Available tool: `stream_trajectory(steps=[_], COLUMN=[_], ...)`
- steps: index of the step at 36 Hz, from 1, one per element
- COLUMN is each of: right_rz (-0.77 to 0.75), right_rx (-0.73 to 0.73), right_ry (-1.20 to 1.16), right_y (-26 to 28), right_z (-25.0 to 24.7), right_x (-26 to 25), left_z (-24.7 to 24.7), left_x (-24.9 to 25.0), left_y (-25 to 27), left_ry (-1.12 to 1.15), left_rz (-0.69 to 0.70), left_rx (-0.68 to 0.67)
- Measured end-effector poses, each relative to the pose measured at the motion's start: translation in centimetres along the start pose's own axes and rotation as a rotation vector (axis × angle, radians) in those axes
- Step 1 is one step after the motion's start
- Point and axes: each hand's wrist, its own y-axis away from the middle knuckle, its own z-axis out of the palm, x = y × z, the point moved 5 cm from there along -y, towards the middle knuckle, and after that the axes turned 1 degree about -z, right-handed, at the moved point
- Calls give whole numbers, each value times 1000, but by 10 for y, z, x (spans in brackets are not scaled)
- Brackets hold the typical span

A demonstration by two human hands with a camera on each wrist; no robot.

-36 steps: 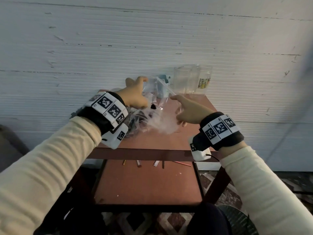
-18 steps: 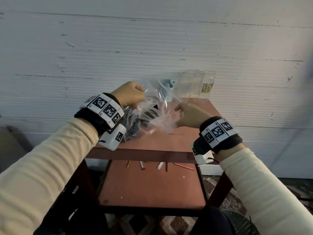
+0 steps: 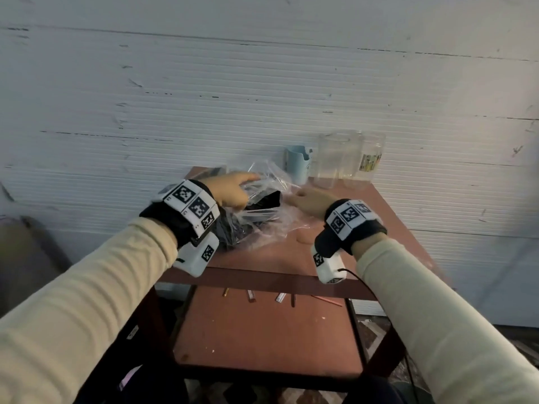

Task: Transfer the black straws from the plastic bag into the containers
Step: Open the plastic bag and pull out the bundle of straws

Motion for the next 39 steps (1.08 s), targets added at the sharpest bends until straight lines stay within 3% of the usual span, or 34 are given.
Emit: stream_trajectory(steps=[8,12,17,23,33,36,39], right_rz=[9,-42,-128,-322,-703,-713,-619], right_rx=[-46,45,46,177,543,527,483], right_ry=[-145,-181,-267,-446,-465,-478,-586], right_y=[-36,-50,-46,-28,22,25,29], right_z=[19,20,9,-20,-85,-83,-77], right_x=[-3,-4,-8,-36,-69,-58,-36], left_z=[-8,-7,-18,-33,-58,-50,-45], left_x=[-14,-24,-25,-7,25,18,2], left_y=[-16,-24,-22,-18,-5,-8,-12], left_ry=[107,285,402,485,700,814,908], left_rz=[-14,54,186,384,709,686,565], left_rx=[143,152,223,229,320,289,240])
